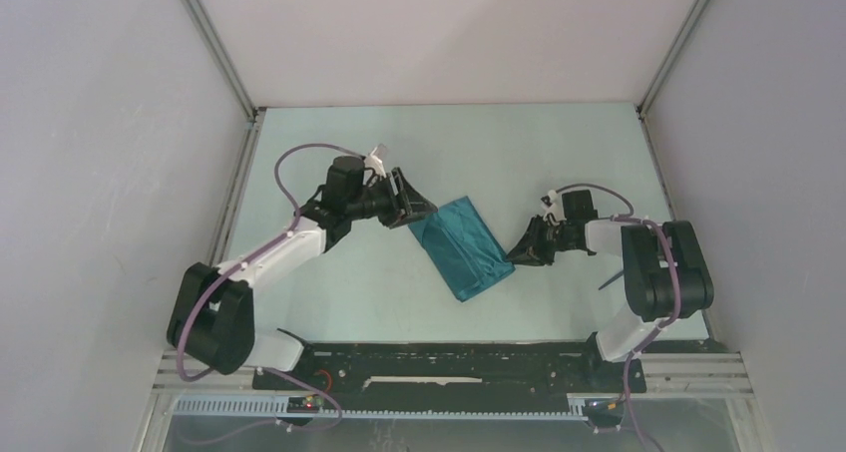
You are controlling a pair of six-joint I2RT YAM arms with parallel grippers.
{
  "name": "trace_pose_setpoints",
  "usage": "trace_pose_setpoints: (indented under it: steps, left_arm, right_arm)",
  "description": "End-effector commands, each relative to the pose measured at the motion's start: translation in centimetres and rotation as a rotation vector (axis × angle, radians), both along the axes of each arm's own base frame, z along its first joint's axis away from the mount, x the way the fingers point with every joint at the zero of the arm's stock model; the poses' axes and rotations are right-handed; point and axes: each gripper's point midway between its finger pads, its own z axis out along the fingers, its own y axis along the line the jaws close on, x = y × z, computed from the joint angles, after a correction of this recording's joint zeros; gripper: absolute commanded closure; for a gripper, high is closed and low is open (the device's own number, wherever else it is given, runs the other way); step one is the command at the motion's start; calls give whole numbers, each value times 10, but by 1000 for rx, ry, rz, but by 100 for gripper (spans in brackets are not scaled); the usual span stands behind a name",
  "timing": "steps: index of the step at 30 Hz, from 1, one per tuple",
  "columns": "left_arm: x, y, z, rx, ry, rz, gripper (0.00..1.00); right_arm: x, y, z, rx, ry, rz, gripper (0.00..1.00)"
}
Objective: Fold the napkin into a case and place the utensils inside
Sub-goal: Fold the 2/3-rectangle-folded napkin at the center of the board.
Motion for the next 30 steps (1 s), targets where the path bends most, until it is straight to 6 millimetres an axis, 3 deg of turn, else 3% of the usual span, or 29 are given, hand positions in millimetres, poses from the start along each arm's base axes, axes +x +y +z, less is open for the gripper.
trace_pose_setpoints:
  steps: [1,4,6,8,10,11,15,19,24,30]
  left_arm:
    - [-33,5,-16,155,-16,-39,41]
    - [-50,-2,-23,213,-32,-67,40]
    - [-60,-7,-31,261,-43,-78,39]
    - [-70,-9,-39,322,-61,-75,28]
    - [-80,-13,-48,378,-75,-78,25]
    - [-85,-15,-53,411,-81,-71,24]
    - [-105,-27,-74,534,-86,-59,21]
    - [-126,-58,-84,653,-91,-120,18]
    - [-138,-91,-104,891,-60,-166,25]
    - [-137,-112,-125,984,-17,-160,36]
  right_arm:
    - [-7,11,7,51,-28,24,82]
    - [-23,29,9,94,-4,15,85]
    - [-41,52,15,153,21,9,87]
    - [-59,76,22,189,20,15,86]
    - [-72,91,29,202,1,19,79]
    - [-74,91,30,189,1,9,69]
    - [-64,54,29,56,-54,-63,36]
    - [-49,-7,35,-81,-106,-222,21]
    - [-28,-46,53,-148,-186,-303,19]
    - [-24,-45,47,-138,-159,-264,21]
